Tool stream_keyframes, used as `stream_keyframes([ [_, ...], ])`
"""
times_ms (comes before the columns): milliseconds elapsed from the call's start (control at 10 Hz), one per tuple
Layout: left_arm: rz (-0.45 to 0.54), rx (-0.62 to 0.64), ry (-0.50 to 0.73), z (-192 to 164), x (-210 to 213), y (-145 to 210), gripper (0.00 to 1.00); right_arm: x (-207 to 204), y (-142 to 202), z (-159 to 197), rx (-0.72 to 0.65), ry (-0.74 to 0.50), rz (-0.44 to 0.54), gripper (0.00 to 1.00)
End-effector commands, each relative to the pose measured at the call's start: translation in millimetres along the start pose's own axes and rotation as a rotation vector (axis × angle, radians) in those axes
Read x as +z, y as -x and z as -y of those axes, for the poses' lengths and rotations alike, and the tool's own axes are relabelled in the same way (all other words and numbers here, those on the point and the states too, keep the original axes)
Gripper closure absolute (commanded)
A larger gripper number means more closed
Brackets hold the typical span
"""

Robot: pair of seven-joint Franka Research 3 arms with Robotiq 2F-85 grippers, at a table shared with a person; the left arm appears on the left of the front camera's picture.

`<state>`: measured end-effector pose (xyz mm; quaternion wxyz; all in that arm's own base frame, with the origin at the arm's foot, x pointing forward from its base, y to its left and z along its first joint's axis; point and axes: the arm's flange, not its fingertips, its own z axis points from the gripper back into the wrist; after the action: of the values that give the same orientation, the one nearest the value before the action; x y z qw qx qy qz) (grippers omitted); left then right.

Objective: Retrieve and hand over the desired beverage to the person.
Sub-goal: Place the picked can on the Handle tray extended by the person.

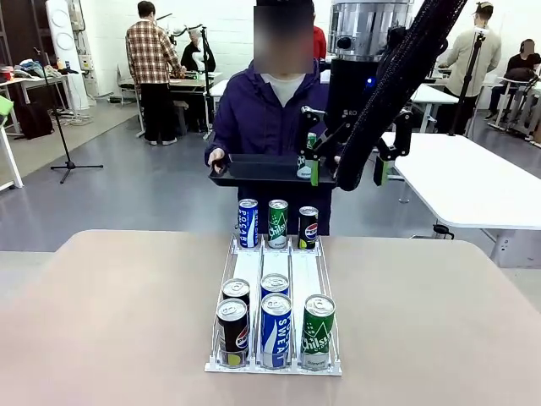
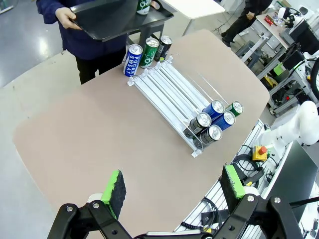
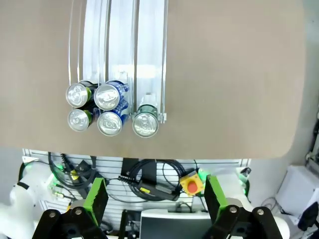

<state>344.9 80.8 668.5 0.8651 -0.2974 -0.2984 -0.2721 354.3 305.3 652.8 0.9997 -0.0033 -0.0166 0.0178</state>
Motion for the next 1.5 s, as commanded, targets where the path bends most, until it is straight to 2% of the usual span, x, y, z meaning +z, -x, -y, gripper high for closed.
stream_keyframes([
  [0,0.012,-0.02,0.019,-1,2,0,0.0,0,1,0,0.0,0.0,0.001,0.0],
  [100,0.012,-0.02,0.019,-1,2,0,0.0,17,9,41,0.294,-0.148,-0.042,0.0],
  [400,0.012,-0.02,0.019,-1,2,0,0.0,27,15,192,0.589,-0.612,0.164,0.0],
  [500,0.012,-0.02,0.019,-1,2,0,0.0,20,19,243,0.601,-0.671,0.233,0.0],
  [600,0.012,-0.02,0.019,-1,2,0,0.0,12,23,279,0.622,-0.665,0.292,0.0],
  [800,0.012,-0.02,0.019,-1,2,0,0.0,4,33,336,0.559,-0.73,0.424,0.0],
  [1000,0.012,-0.02,0.019,-1,2,0,0.0,19,59,372,0.511,-0.71,0.519,0.0],
  [1200,0.012,-0.02,0.019,-1,2,0,0.0,33,78,381,0.435,-0.667,0.56,0.0],
  [1400,0.012,-0.02,0.019,-1,2,0,0.0,40,89,380,0.383,-0.644,0.561,0.0],
])
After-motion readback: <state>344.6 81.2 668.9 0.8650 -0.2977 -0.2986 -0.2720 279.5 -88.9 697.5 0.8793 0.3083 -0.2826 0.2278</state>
